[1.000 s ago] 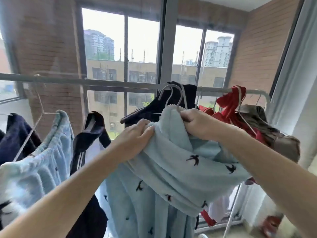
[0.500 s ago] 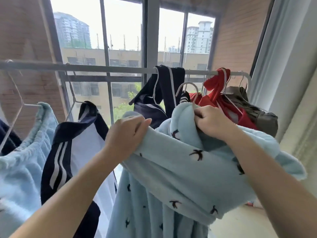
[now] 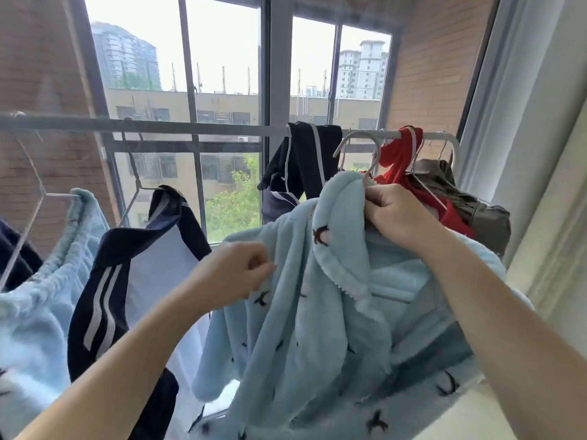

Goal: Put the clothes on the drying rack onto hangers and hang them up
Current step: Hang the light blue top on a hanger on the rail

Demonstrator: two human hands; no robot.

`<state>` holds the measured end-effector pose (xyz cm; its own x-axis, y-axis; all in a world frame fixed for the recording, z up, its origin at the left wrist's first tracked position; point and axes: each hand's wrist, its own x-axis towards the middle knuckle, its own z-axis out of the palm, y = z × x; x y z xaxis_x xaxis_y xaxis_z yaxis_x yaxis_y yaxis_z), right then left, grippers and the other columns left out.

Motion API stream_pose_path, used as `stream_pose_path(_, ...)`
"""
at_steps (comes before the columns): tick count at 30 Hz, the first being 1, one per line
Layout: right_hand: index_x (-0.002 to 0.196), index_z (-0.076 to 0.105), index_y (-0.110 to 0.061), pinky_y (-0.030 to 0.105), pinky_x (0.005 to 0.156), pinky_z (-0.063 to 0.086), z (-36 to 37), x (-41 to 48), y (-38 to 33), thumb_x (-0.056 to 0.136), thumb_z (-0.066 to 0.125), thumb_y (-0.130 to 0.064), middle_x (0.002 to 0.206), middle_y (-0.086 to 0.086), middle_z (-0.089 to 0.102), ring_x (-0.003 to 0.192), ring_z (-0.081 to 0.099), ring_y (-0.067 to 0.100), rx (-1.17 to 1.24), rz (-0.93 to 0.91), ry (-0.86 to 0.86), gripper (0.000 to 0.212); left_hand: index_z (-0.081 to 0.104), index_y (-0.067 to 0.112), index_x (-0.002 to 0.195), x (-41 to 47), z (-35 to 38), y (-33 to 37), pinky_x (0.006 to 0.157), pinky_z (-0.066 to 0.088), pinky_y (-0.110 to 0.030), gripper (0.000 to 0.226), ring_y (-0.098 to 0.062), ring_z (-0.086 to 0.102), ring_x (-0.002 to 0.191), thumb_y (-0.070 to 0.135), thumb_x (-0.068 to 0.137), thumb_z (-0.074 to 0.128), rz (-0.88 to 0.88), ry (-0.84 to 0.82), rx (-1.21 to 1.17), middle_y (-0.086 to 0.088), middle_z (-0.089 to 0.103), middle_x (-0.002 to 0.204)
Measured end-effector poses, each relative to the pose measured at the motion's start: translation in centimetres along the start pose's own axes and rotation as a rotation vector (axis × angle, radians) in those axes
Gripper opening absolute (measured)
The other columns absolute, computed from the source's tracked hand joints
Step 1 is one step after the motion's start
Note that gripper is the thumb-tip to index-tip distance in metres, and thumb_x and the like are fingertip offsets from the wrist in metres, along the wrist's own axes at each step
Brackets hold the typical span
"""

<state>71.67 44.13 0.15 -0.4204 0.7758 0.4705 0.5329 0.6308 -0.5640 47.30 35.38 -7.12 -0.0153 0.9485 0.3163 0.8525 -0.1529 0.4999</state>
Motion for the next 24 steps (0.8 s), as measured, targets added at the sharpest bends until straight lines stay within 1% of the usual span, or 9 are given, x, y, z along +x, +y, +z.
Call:
stream_pose_path(2, 0.102, 0.073, -0.026, 0.041, 0.094, 0.049, 0.4, -0.2, 0.0, 0.097, 0.05, -0.023, 0.097, -0.003, 0.073, 0.095, 0.066, 0.016, 0.021, 0.008, -0.01, 0.023, 0.053, 0.023, 0.079, 0.6, -0.4, 0.2, 0.067, 0.053, -0.04, 0.019, -0.014, 0.057, 0.063, 0.04, 0.084, 0.062, 0.14, 0.426, 0.051, 0.011, 0.06, 0.07)
stream_pose_path(3, 0.101, 0.073, -0.026, 0.04, 0.092, 0.05, 0.6, -0.3, -0.2, 0.098, 0.051, -0.023, 0.092, -0.004, 0.073, 0.09, 0.066, 0.015, 0.032, 0.013, -0.013, 0.023, 0.054, 0.024, 0.091, 0.9, -0.5, 0.5, 0.076, 0.051, -0.039, 0.024, -0.015, 0.058, 0.077, 0.043, 0.083, 0.064, 0.21, 0.471, 0.085, 0.01, 0.061, 0.086)
stream_pose_path(5, 0.102, 0.073, -0.025, 0.035, 0.088, 0.049, 0.9, -0.4, -0.7, 0.098, 0.051, -0.023, 0.087, -0.006, 0.071, 0.085, 0.064, 0.012, 0.046, 0.012, -0.01, 0.023, 0.046, 0.022, 0.12, 1.6, 0.2, 1.1, 0.087, 0.044, -0.037, 0.052, -0.017, 0.053, 0.101, 0.053, 0.081, 0.063, 0.217, 0.311, 0.191, 0.005, 0.056, 0.113)
stream_pose_path(8, 0.104, 0.072, -0.026, 0.036, 0.09, 0.048, 1.2, -0.9, -1.6, 0.098, 0.05, -0.024, 0.094, -0.004, 0.072, 0.092, 0.065, 0.015, 0.012, -0.029, -0.039, 0.023, 0.044, 0.016, 0.115, 2.3, 2.0, 1.6, 0.059, 0.033, -0.03, 0.042, -0.021, 0.054, 0.078, 0.047, 0.088, 0.055, 0.141, 0.324, 0.228, 0.007, 0.051, 0.084)
stream_pose_path(12, 0.098, 0.067, -0.027, 0.027, 0.084, 0.049, 0.0, -2.4, -1.1, 0.095, 0.056, -0.031, 0.093, -0.014, 0.067, 0.09, 0.061, 0.004, -0.078, -0.075, 0.033, 0.012, 0.05, 0.012, 0.099, 2.1, 2.7, 1.1, 0.048, 0.024, -0.026, 0.021, -0.022, 0.045, 0.055, 0.03, 0.091, 0.057, 0.163, 0.498, 0.162, 0.012, 0.041, 0.057)
stream_pose_path(14, 0.107, 0.062, -0.026, 0.026, 0.088, 0.047, -1.3, -3.8, 0.6, 0.093, 0.059, -0.033, 0.102, -0.014, 0.061, 0.096, 0.058, 0.005, -0.136, -0.066, 0.256, 0.016, 0.048, 0.015, 0.094, 1.8, 2.4, 0.9, 0.049, 0.022, -0.019, 0.014, -0.018, 0.041, 0.052, 0.025, 0.091, 0.056, 0.144, 0.51, 0.113, 0.014, 0.039, 0.056)
stream_pose_path(16, 0.119, 0.055, -0.027, 0.038, 0.098, 0.044, -2.3, -5.9, 3.2, 0.09, 0.06, -0.039, 0.114, -0.01, 0.056, 0.109, 0.054, 0.012, -0.149, 0.059, 0.397, 0.031, 0.043, 0.017, 0.089, 1.7, 1.9, 0.7, 0.048, 0.022, -0.021, 0.014, -0.014, 0.037, 0.049, 0.022, 0.091, 0.056, 0.111, 0.528, 0.088, 0.01, 0.04, 0.056)
stream_pose_path(19, 0.132, 0.049, -0.025, 0.048, 0.101, 0.041, -1.7, -8.8, 7.0, 0.088, 0.058, -0.05, 0.129, -0.001, 0.054, 0.121, 0.05, 0.02, -0.215, 0.309, 0.367, 0.051, 0.039, 0.02, 0.087, 1.9, 1.4, 0.5, 0.048, 0.021, -0.025, 0.017, -0.021, 0.036, 0.051, 0.023, 0.091, 0.055, 0.092, 0.551, 0.13, 0.006, 0.04, 0.056)
stream_pose_path(24, 0.111, 0.07, -0.012, 0.027, 0.083, 0.046, -0.5, -9.9, 8.6, 0.09, 0.064, -0.026, 0.105, 0.001, 0.072, 0.1, 0.065, 0.017, -0.144, 0.28, 0.508, 0.026, 0.044, 0.017, 0.087, 2.0, 2.4, -0.7, 0.048, 0.023, -0.025, 0.017, -0.017, 0.038, 0.049, 0.026, 0.092, 0.057, 0.165, 0.464, 0.178, 0.011, 0.04, 0.055)
